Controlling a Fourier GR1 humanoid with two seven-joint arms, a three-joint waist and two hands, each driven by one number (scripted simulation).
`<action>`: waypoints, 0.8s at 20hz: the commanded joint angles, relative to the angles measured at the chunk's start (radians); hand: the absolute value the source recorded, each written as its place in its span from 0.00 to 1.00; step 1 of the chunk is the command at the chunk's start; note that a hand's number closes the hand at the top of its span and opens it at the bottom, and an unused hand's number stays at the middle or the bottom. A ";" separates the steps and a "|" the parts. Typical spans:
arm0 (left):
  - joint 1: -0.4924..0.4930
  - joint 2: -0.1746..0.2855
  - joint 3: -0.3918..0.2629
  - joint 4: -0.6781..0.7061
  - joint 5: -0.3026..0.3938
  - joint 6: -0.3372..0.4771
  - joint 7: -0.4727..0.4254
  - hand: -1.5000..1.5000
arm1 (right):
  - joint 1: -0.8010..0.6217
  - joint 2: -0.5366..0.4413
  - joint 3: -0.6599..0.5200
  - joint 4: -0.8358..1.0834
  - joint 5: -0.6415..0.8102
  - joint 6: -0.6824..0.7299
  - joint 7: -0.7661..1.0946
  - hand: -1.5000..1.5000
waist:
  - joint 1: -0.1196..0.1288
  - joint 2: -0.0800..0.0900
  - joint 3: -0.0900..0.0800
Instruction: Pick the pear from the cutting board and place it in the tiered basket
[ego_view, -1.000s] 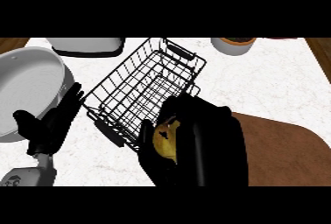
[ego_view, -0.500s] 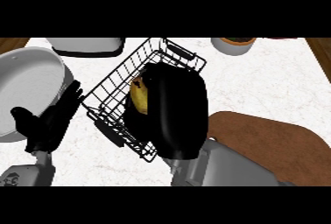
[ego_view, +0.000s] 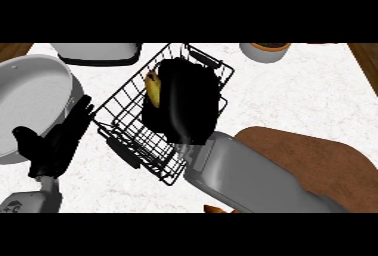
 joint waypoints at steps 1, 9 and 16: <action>-0.060 -0.016 0.007 -0.013 0.011 0.023 0.069 0.50 | -0.043 0.010 0.047 0.100 -0.004 -0.127 0.150 1.00 | -0.001 0.000 0.000; -0.050 0.005 0.026 0.053 0.013 -0.024 0.014 0.50 | -0.107 0.010 0.005 0.218 0.048 -0.332 0.107 0.00 | 0.006 0.004 0.000; -0.023 -0.038 -0.018 -0.013 -0.033 0.023 0.035 0.50 | -0.117 0.010 -0.037 0.309 -0.026 -0.458 0.013 0.00 | 0.008 0.003 0.001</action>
